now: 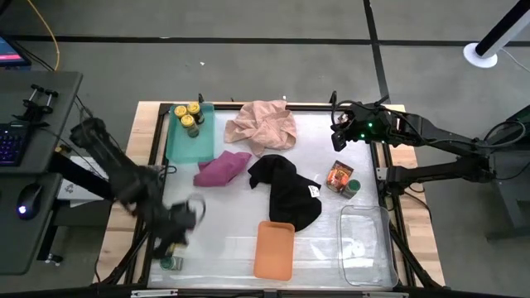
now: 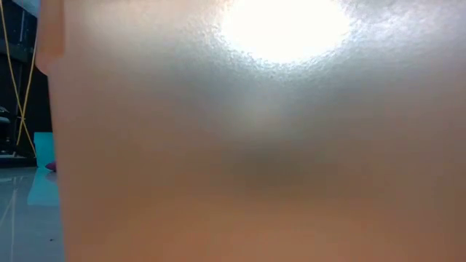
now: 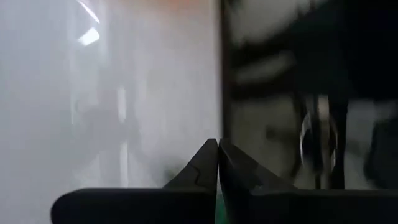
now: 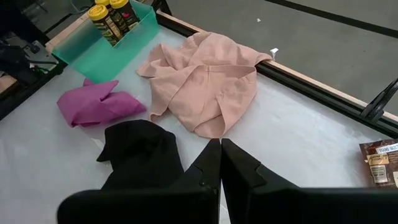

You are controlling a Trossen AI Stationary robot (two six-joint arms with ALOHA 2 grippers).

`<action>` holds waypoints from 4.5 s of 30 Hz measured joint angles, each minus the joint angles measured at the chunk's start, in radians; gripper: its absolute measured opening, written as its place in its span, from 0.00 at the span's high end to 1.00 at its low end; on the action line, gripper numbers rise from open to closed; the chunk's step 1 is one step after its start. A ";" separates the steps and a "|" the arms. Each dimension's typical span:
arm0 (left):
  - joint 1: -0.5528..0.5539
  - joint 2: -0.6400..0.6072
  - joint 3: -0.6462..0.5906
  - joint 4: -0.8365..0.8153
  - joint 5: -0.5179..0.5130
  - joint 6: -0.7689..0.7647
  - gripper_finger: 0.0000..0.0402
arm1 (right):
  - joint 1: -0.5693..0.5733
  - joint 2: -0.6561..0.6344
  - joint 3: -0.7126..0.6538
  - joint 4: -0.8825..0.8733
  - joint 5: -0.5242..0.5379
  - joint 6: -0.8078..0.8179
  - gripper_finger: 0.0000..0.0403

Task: Sort spices by type
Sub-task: Put the left green seasoning bottle into the orange bin

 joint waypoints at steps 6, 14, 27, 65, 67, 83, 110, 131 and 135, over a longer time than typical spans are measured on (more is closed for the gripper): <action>-0.158 0.228 0.086 -0.006 0.053 -0.068 0.93 | 0.000 0.000 0.000 -0.003 0.000 -0.001 1.00; -0.170 0.316 0.100 -0.035 0.208 -0.118 0.65 | 0.000 0.000 0.000 -0.008 0.000 -0.003 1.00; -0.192 0.275 0.101 -0.137 0.093 -0.171 0.23 | 0.000 0.000 0.000 -0.057 0.001 -0.003 1.00; -0.317 0.495 0.100 -0.128 -0.052 -0.272 0.22 | 0.000 0.000 0.000 -0.071 0.013 -0.003 1.00; -0.317 0.505 0.100 -0.109 -0.041 -0.277 0.27 | 0.000 0.000 0.000 -0.071 0.013 -0.003 1.00; -0.188 0.381 0.099 -0.227 -0.168 -0.102 0.59 | 0.000 0.000 0.000 -0.071 0.013 -0.004 1.00; 0.512 0.793 0.792 -0.197 -0.050 1.011 0.59 | 0.000 0.000 0.000 -0.110 0.017 0.030 1.00; 0.394 0.880 0.811 -0.170 -0.095 0.582 0.59 | 0.000 0.000 0.000 -0.145 -0.082 0.180 1.00; 0.387 0.940 0.810 -0.188 -0.126 0.536 0.59 | 0.000 0.000 0.000 -0.143 -0.082 0.169 1.00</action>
